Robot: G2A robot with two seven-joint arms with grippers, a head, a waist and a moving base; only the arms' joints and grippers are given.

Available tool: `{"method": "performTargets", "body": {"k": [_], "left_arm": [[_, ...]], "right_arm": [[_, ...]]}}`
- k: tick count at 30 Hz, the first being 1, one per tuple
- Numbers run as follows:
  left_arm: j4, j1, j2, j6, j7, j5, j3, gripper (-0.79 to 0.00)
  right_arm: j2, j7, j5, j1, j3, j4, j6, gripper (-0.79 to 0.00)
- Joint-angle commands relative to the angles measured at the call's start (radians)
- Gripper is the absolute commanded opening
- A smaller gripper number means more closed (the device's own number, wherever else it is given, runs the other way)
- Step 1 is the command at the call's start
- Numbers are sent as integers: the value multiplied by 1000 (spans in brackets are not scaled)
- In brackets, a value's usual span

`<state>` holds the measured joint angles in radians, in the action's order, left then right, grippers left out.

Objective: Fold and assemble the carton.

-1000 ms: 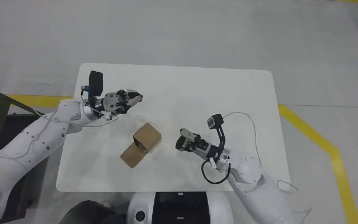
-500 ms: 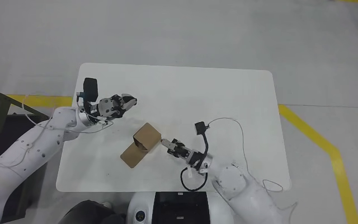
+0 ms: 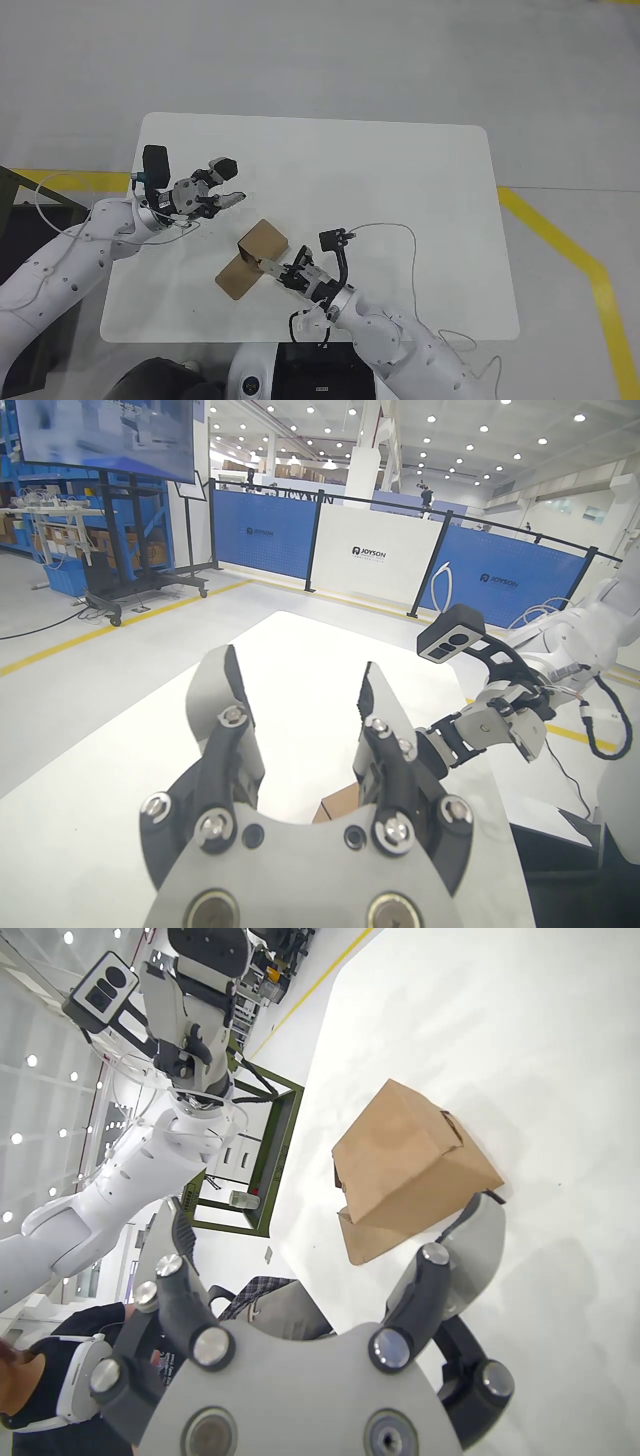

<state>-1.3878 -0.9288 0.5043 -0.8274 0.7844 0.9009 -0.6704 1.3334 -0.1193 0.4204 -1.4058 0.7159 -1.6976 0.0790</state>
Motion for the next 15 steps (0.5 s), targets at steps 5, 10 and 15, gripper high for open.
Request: {"method": "performTargets", "body": {"k": [5, 10, 15], "left_arm": [[0, 1, 0, -1, 0, -1, 1, 0], [0, 1, 0, -1, 0, -1, 1, 0], [0, 1, 0, -1, 0, -1, 1, 0]], "right_arm": [[0, -1, -2, 0, 1, 1, 1, 0], [2, -22, 12, 1, -13, -10, 0, 0], [21, -91, 174, 65, -97, -1, -82, 0]]}}
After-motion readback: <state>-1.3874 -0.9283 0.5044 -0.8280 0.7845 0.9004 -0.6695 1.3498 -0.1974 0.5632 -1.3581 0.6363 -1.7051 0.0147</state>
